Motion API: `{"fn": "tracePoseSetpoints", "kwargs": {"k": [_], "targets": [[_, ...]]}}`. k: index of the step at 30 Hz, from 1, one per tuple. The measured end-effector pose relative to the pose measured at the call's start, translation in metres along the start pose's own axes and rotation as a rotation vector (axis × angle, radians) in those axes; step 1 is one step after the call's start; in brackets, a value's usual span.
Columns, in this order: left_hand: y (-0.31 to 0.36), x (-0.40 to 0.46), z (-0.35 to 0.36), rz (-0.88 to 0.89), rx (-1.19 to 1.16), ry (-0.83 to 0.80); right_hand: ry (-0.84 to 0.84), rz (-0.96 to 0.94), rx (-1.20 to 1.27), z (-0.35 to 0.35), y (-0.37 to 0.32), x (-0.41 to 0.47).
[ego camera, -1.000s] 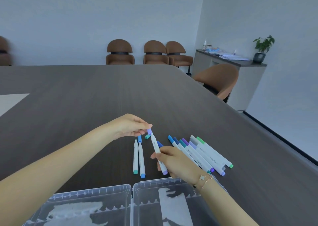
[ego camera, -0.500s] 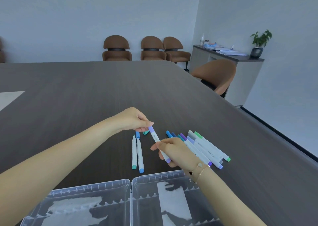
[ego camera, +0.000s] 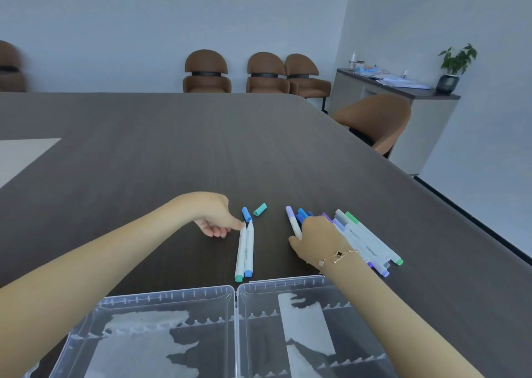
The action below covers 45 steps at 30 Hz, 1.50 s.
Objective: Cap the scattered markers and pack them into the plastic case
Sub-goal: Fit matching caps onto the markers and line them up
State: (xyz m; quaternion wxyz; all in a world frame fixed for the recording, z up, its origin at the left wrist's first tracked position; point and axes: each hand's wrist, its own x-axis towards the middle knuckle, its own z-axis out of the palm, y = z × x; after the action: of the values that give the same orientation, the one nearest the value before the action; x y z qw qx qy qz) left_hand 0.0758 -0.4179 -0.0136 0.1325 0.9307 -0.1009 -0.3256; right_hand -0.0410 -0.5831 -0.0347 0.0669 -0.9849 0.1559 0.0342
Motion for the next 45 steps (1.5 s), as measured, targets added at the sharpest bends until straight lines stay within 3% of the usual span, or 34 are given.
{"fn": "tracePoseSetpoints", "kwargs": {"k": [5,10,18,26,34,45], "targets": [[0.005,-0.006,0.013,0.073,0.037,0.143,0.059,-0.058,-0.052,-0.004,-0.004,-0.002],[0.008,-0.02,0.018,0.079,0.062,0.061,0.161,-0.052,0.005,-0.022,-0.015,0.015],[-0.001,-0.025,0.04,0.037,-0.018,0.097,0.096,-0.578,-0.157,-0.014,-0.035,0.073],[-0.004,-0.035,0.038,0.095,-0.017,0.181,0.019,-0.526,-0.075,-0.009,-0.009,0.086],[-0.025,-0.049,0.025,0.362,0.051,0.394,-0.026,-0.573,0.42,-0.011,0.015,0.065],[-0.024,-0.053,0.032,0.432,0.126,0.431,-0.011,-0.59,0.512,-0.006,0.014,0.05]]}}
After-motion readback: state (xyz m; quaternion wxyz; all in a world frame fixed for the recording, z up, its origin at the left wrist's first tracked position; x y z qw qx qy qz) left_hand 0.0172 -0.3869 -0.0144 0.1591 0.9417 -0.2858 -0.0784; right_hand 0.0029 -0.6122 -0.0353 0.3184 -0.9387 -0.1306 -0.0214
